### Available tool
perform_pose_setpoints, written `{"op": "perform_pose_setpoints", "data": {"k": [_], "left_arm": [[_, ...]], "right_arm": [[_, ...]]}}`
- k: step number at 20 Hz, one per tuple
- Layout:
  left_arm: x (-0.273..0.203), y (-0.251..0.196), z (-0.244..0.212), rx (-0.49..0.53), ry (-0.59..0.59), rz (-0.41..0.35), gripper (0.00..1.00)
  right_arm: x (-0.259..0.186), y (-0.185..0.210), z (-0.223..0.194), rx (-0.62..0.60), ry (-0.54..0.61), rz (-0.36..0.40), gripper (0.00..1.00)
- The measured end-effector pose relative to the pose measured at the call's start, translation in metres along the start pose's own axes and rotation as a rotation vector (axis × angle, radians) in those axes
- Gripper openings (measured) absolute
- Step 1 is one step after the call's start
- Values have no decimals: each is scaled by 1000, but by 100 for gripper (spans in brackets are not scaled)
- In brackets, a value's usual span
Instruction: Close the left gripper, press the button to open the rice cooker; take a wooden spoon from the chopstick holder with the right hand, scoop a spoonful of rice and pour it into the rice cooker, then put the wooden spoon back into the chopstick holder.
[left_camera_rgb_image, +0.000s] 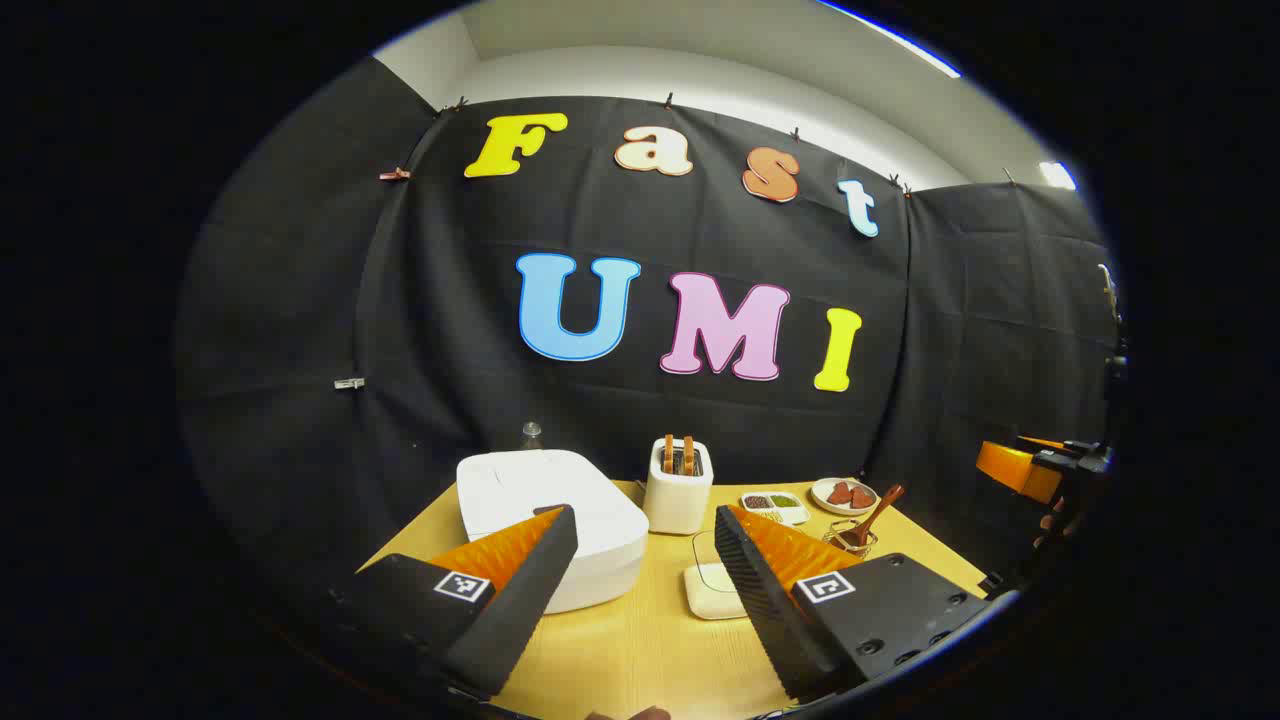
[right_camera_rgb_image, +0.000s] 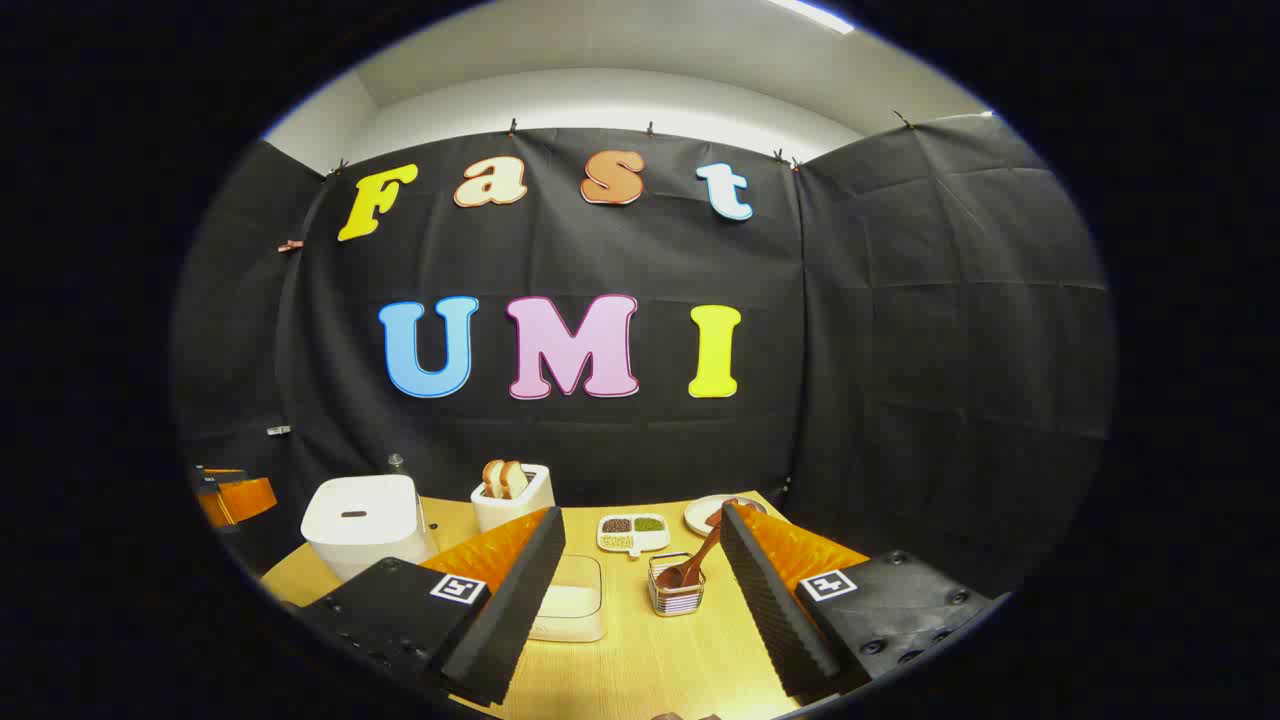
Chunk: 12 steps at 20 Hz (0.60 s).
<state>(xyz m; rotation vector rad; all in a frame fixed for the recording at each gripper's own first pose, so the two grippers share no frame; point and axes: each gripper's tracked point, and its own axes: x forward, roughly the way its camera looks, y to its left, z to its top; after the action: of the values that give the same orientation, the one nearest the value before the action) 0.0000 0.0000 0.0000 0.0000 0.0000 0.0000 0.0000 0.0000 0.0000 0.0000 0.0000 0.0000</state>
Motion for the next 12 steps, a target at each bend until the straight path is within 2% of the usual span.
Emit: {"op": "perform_pose_setpoints", "data": {"k": [12], "left_arm": [[-2,7,-15,2,52,12,96]], "right_arm": [[-8,-5,-2,13,12,5,98]]}}
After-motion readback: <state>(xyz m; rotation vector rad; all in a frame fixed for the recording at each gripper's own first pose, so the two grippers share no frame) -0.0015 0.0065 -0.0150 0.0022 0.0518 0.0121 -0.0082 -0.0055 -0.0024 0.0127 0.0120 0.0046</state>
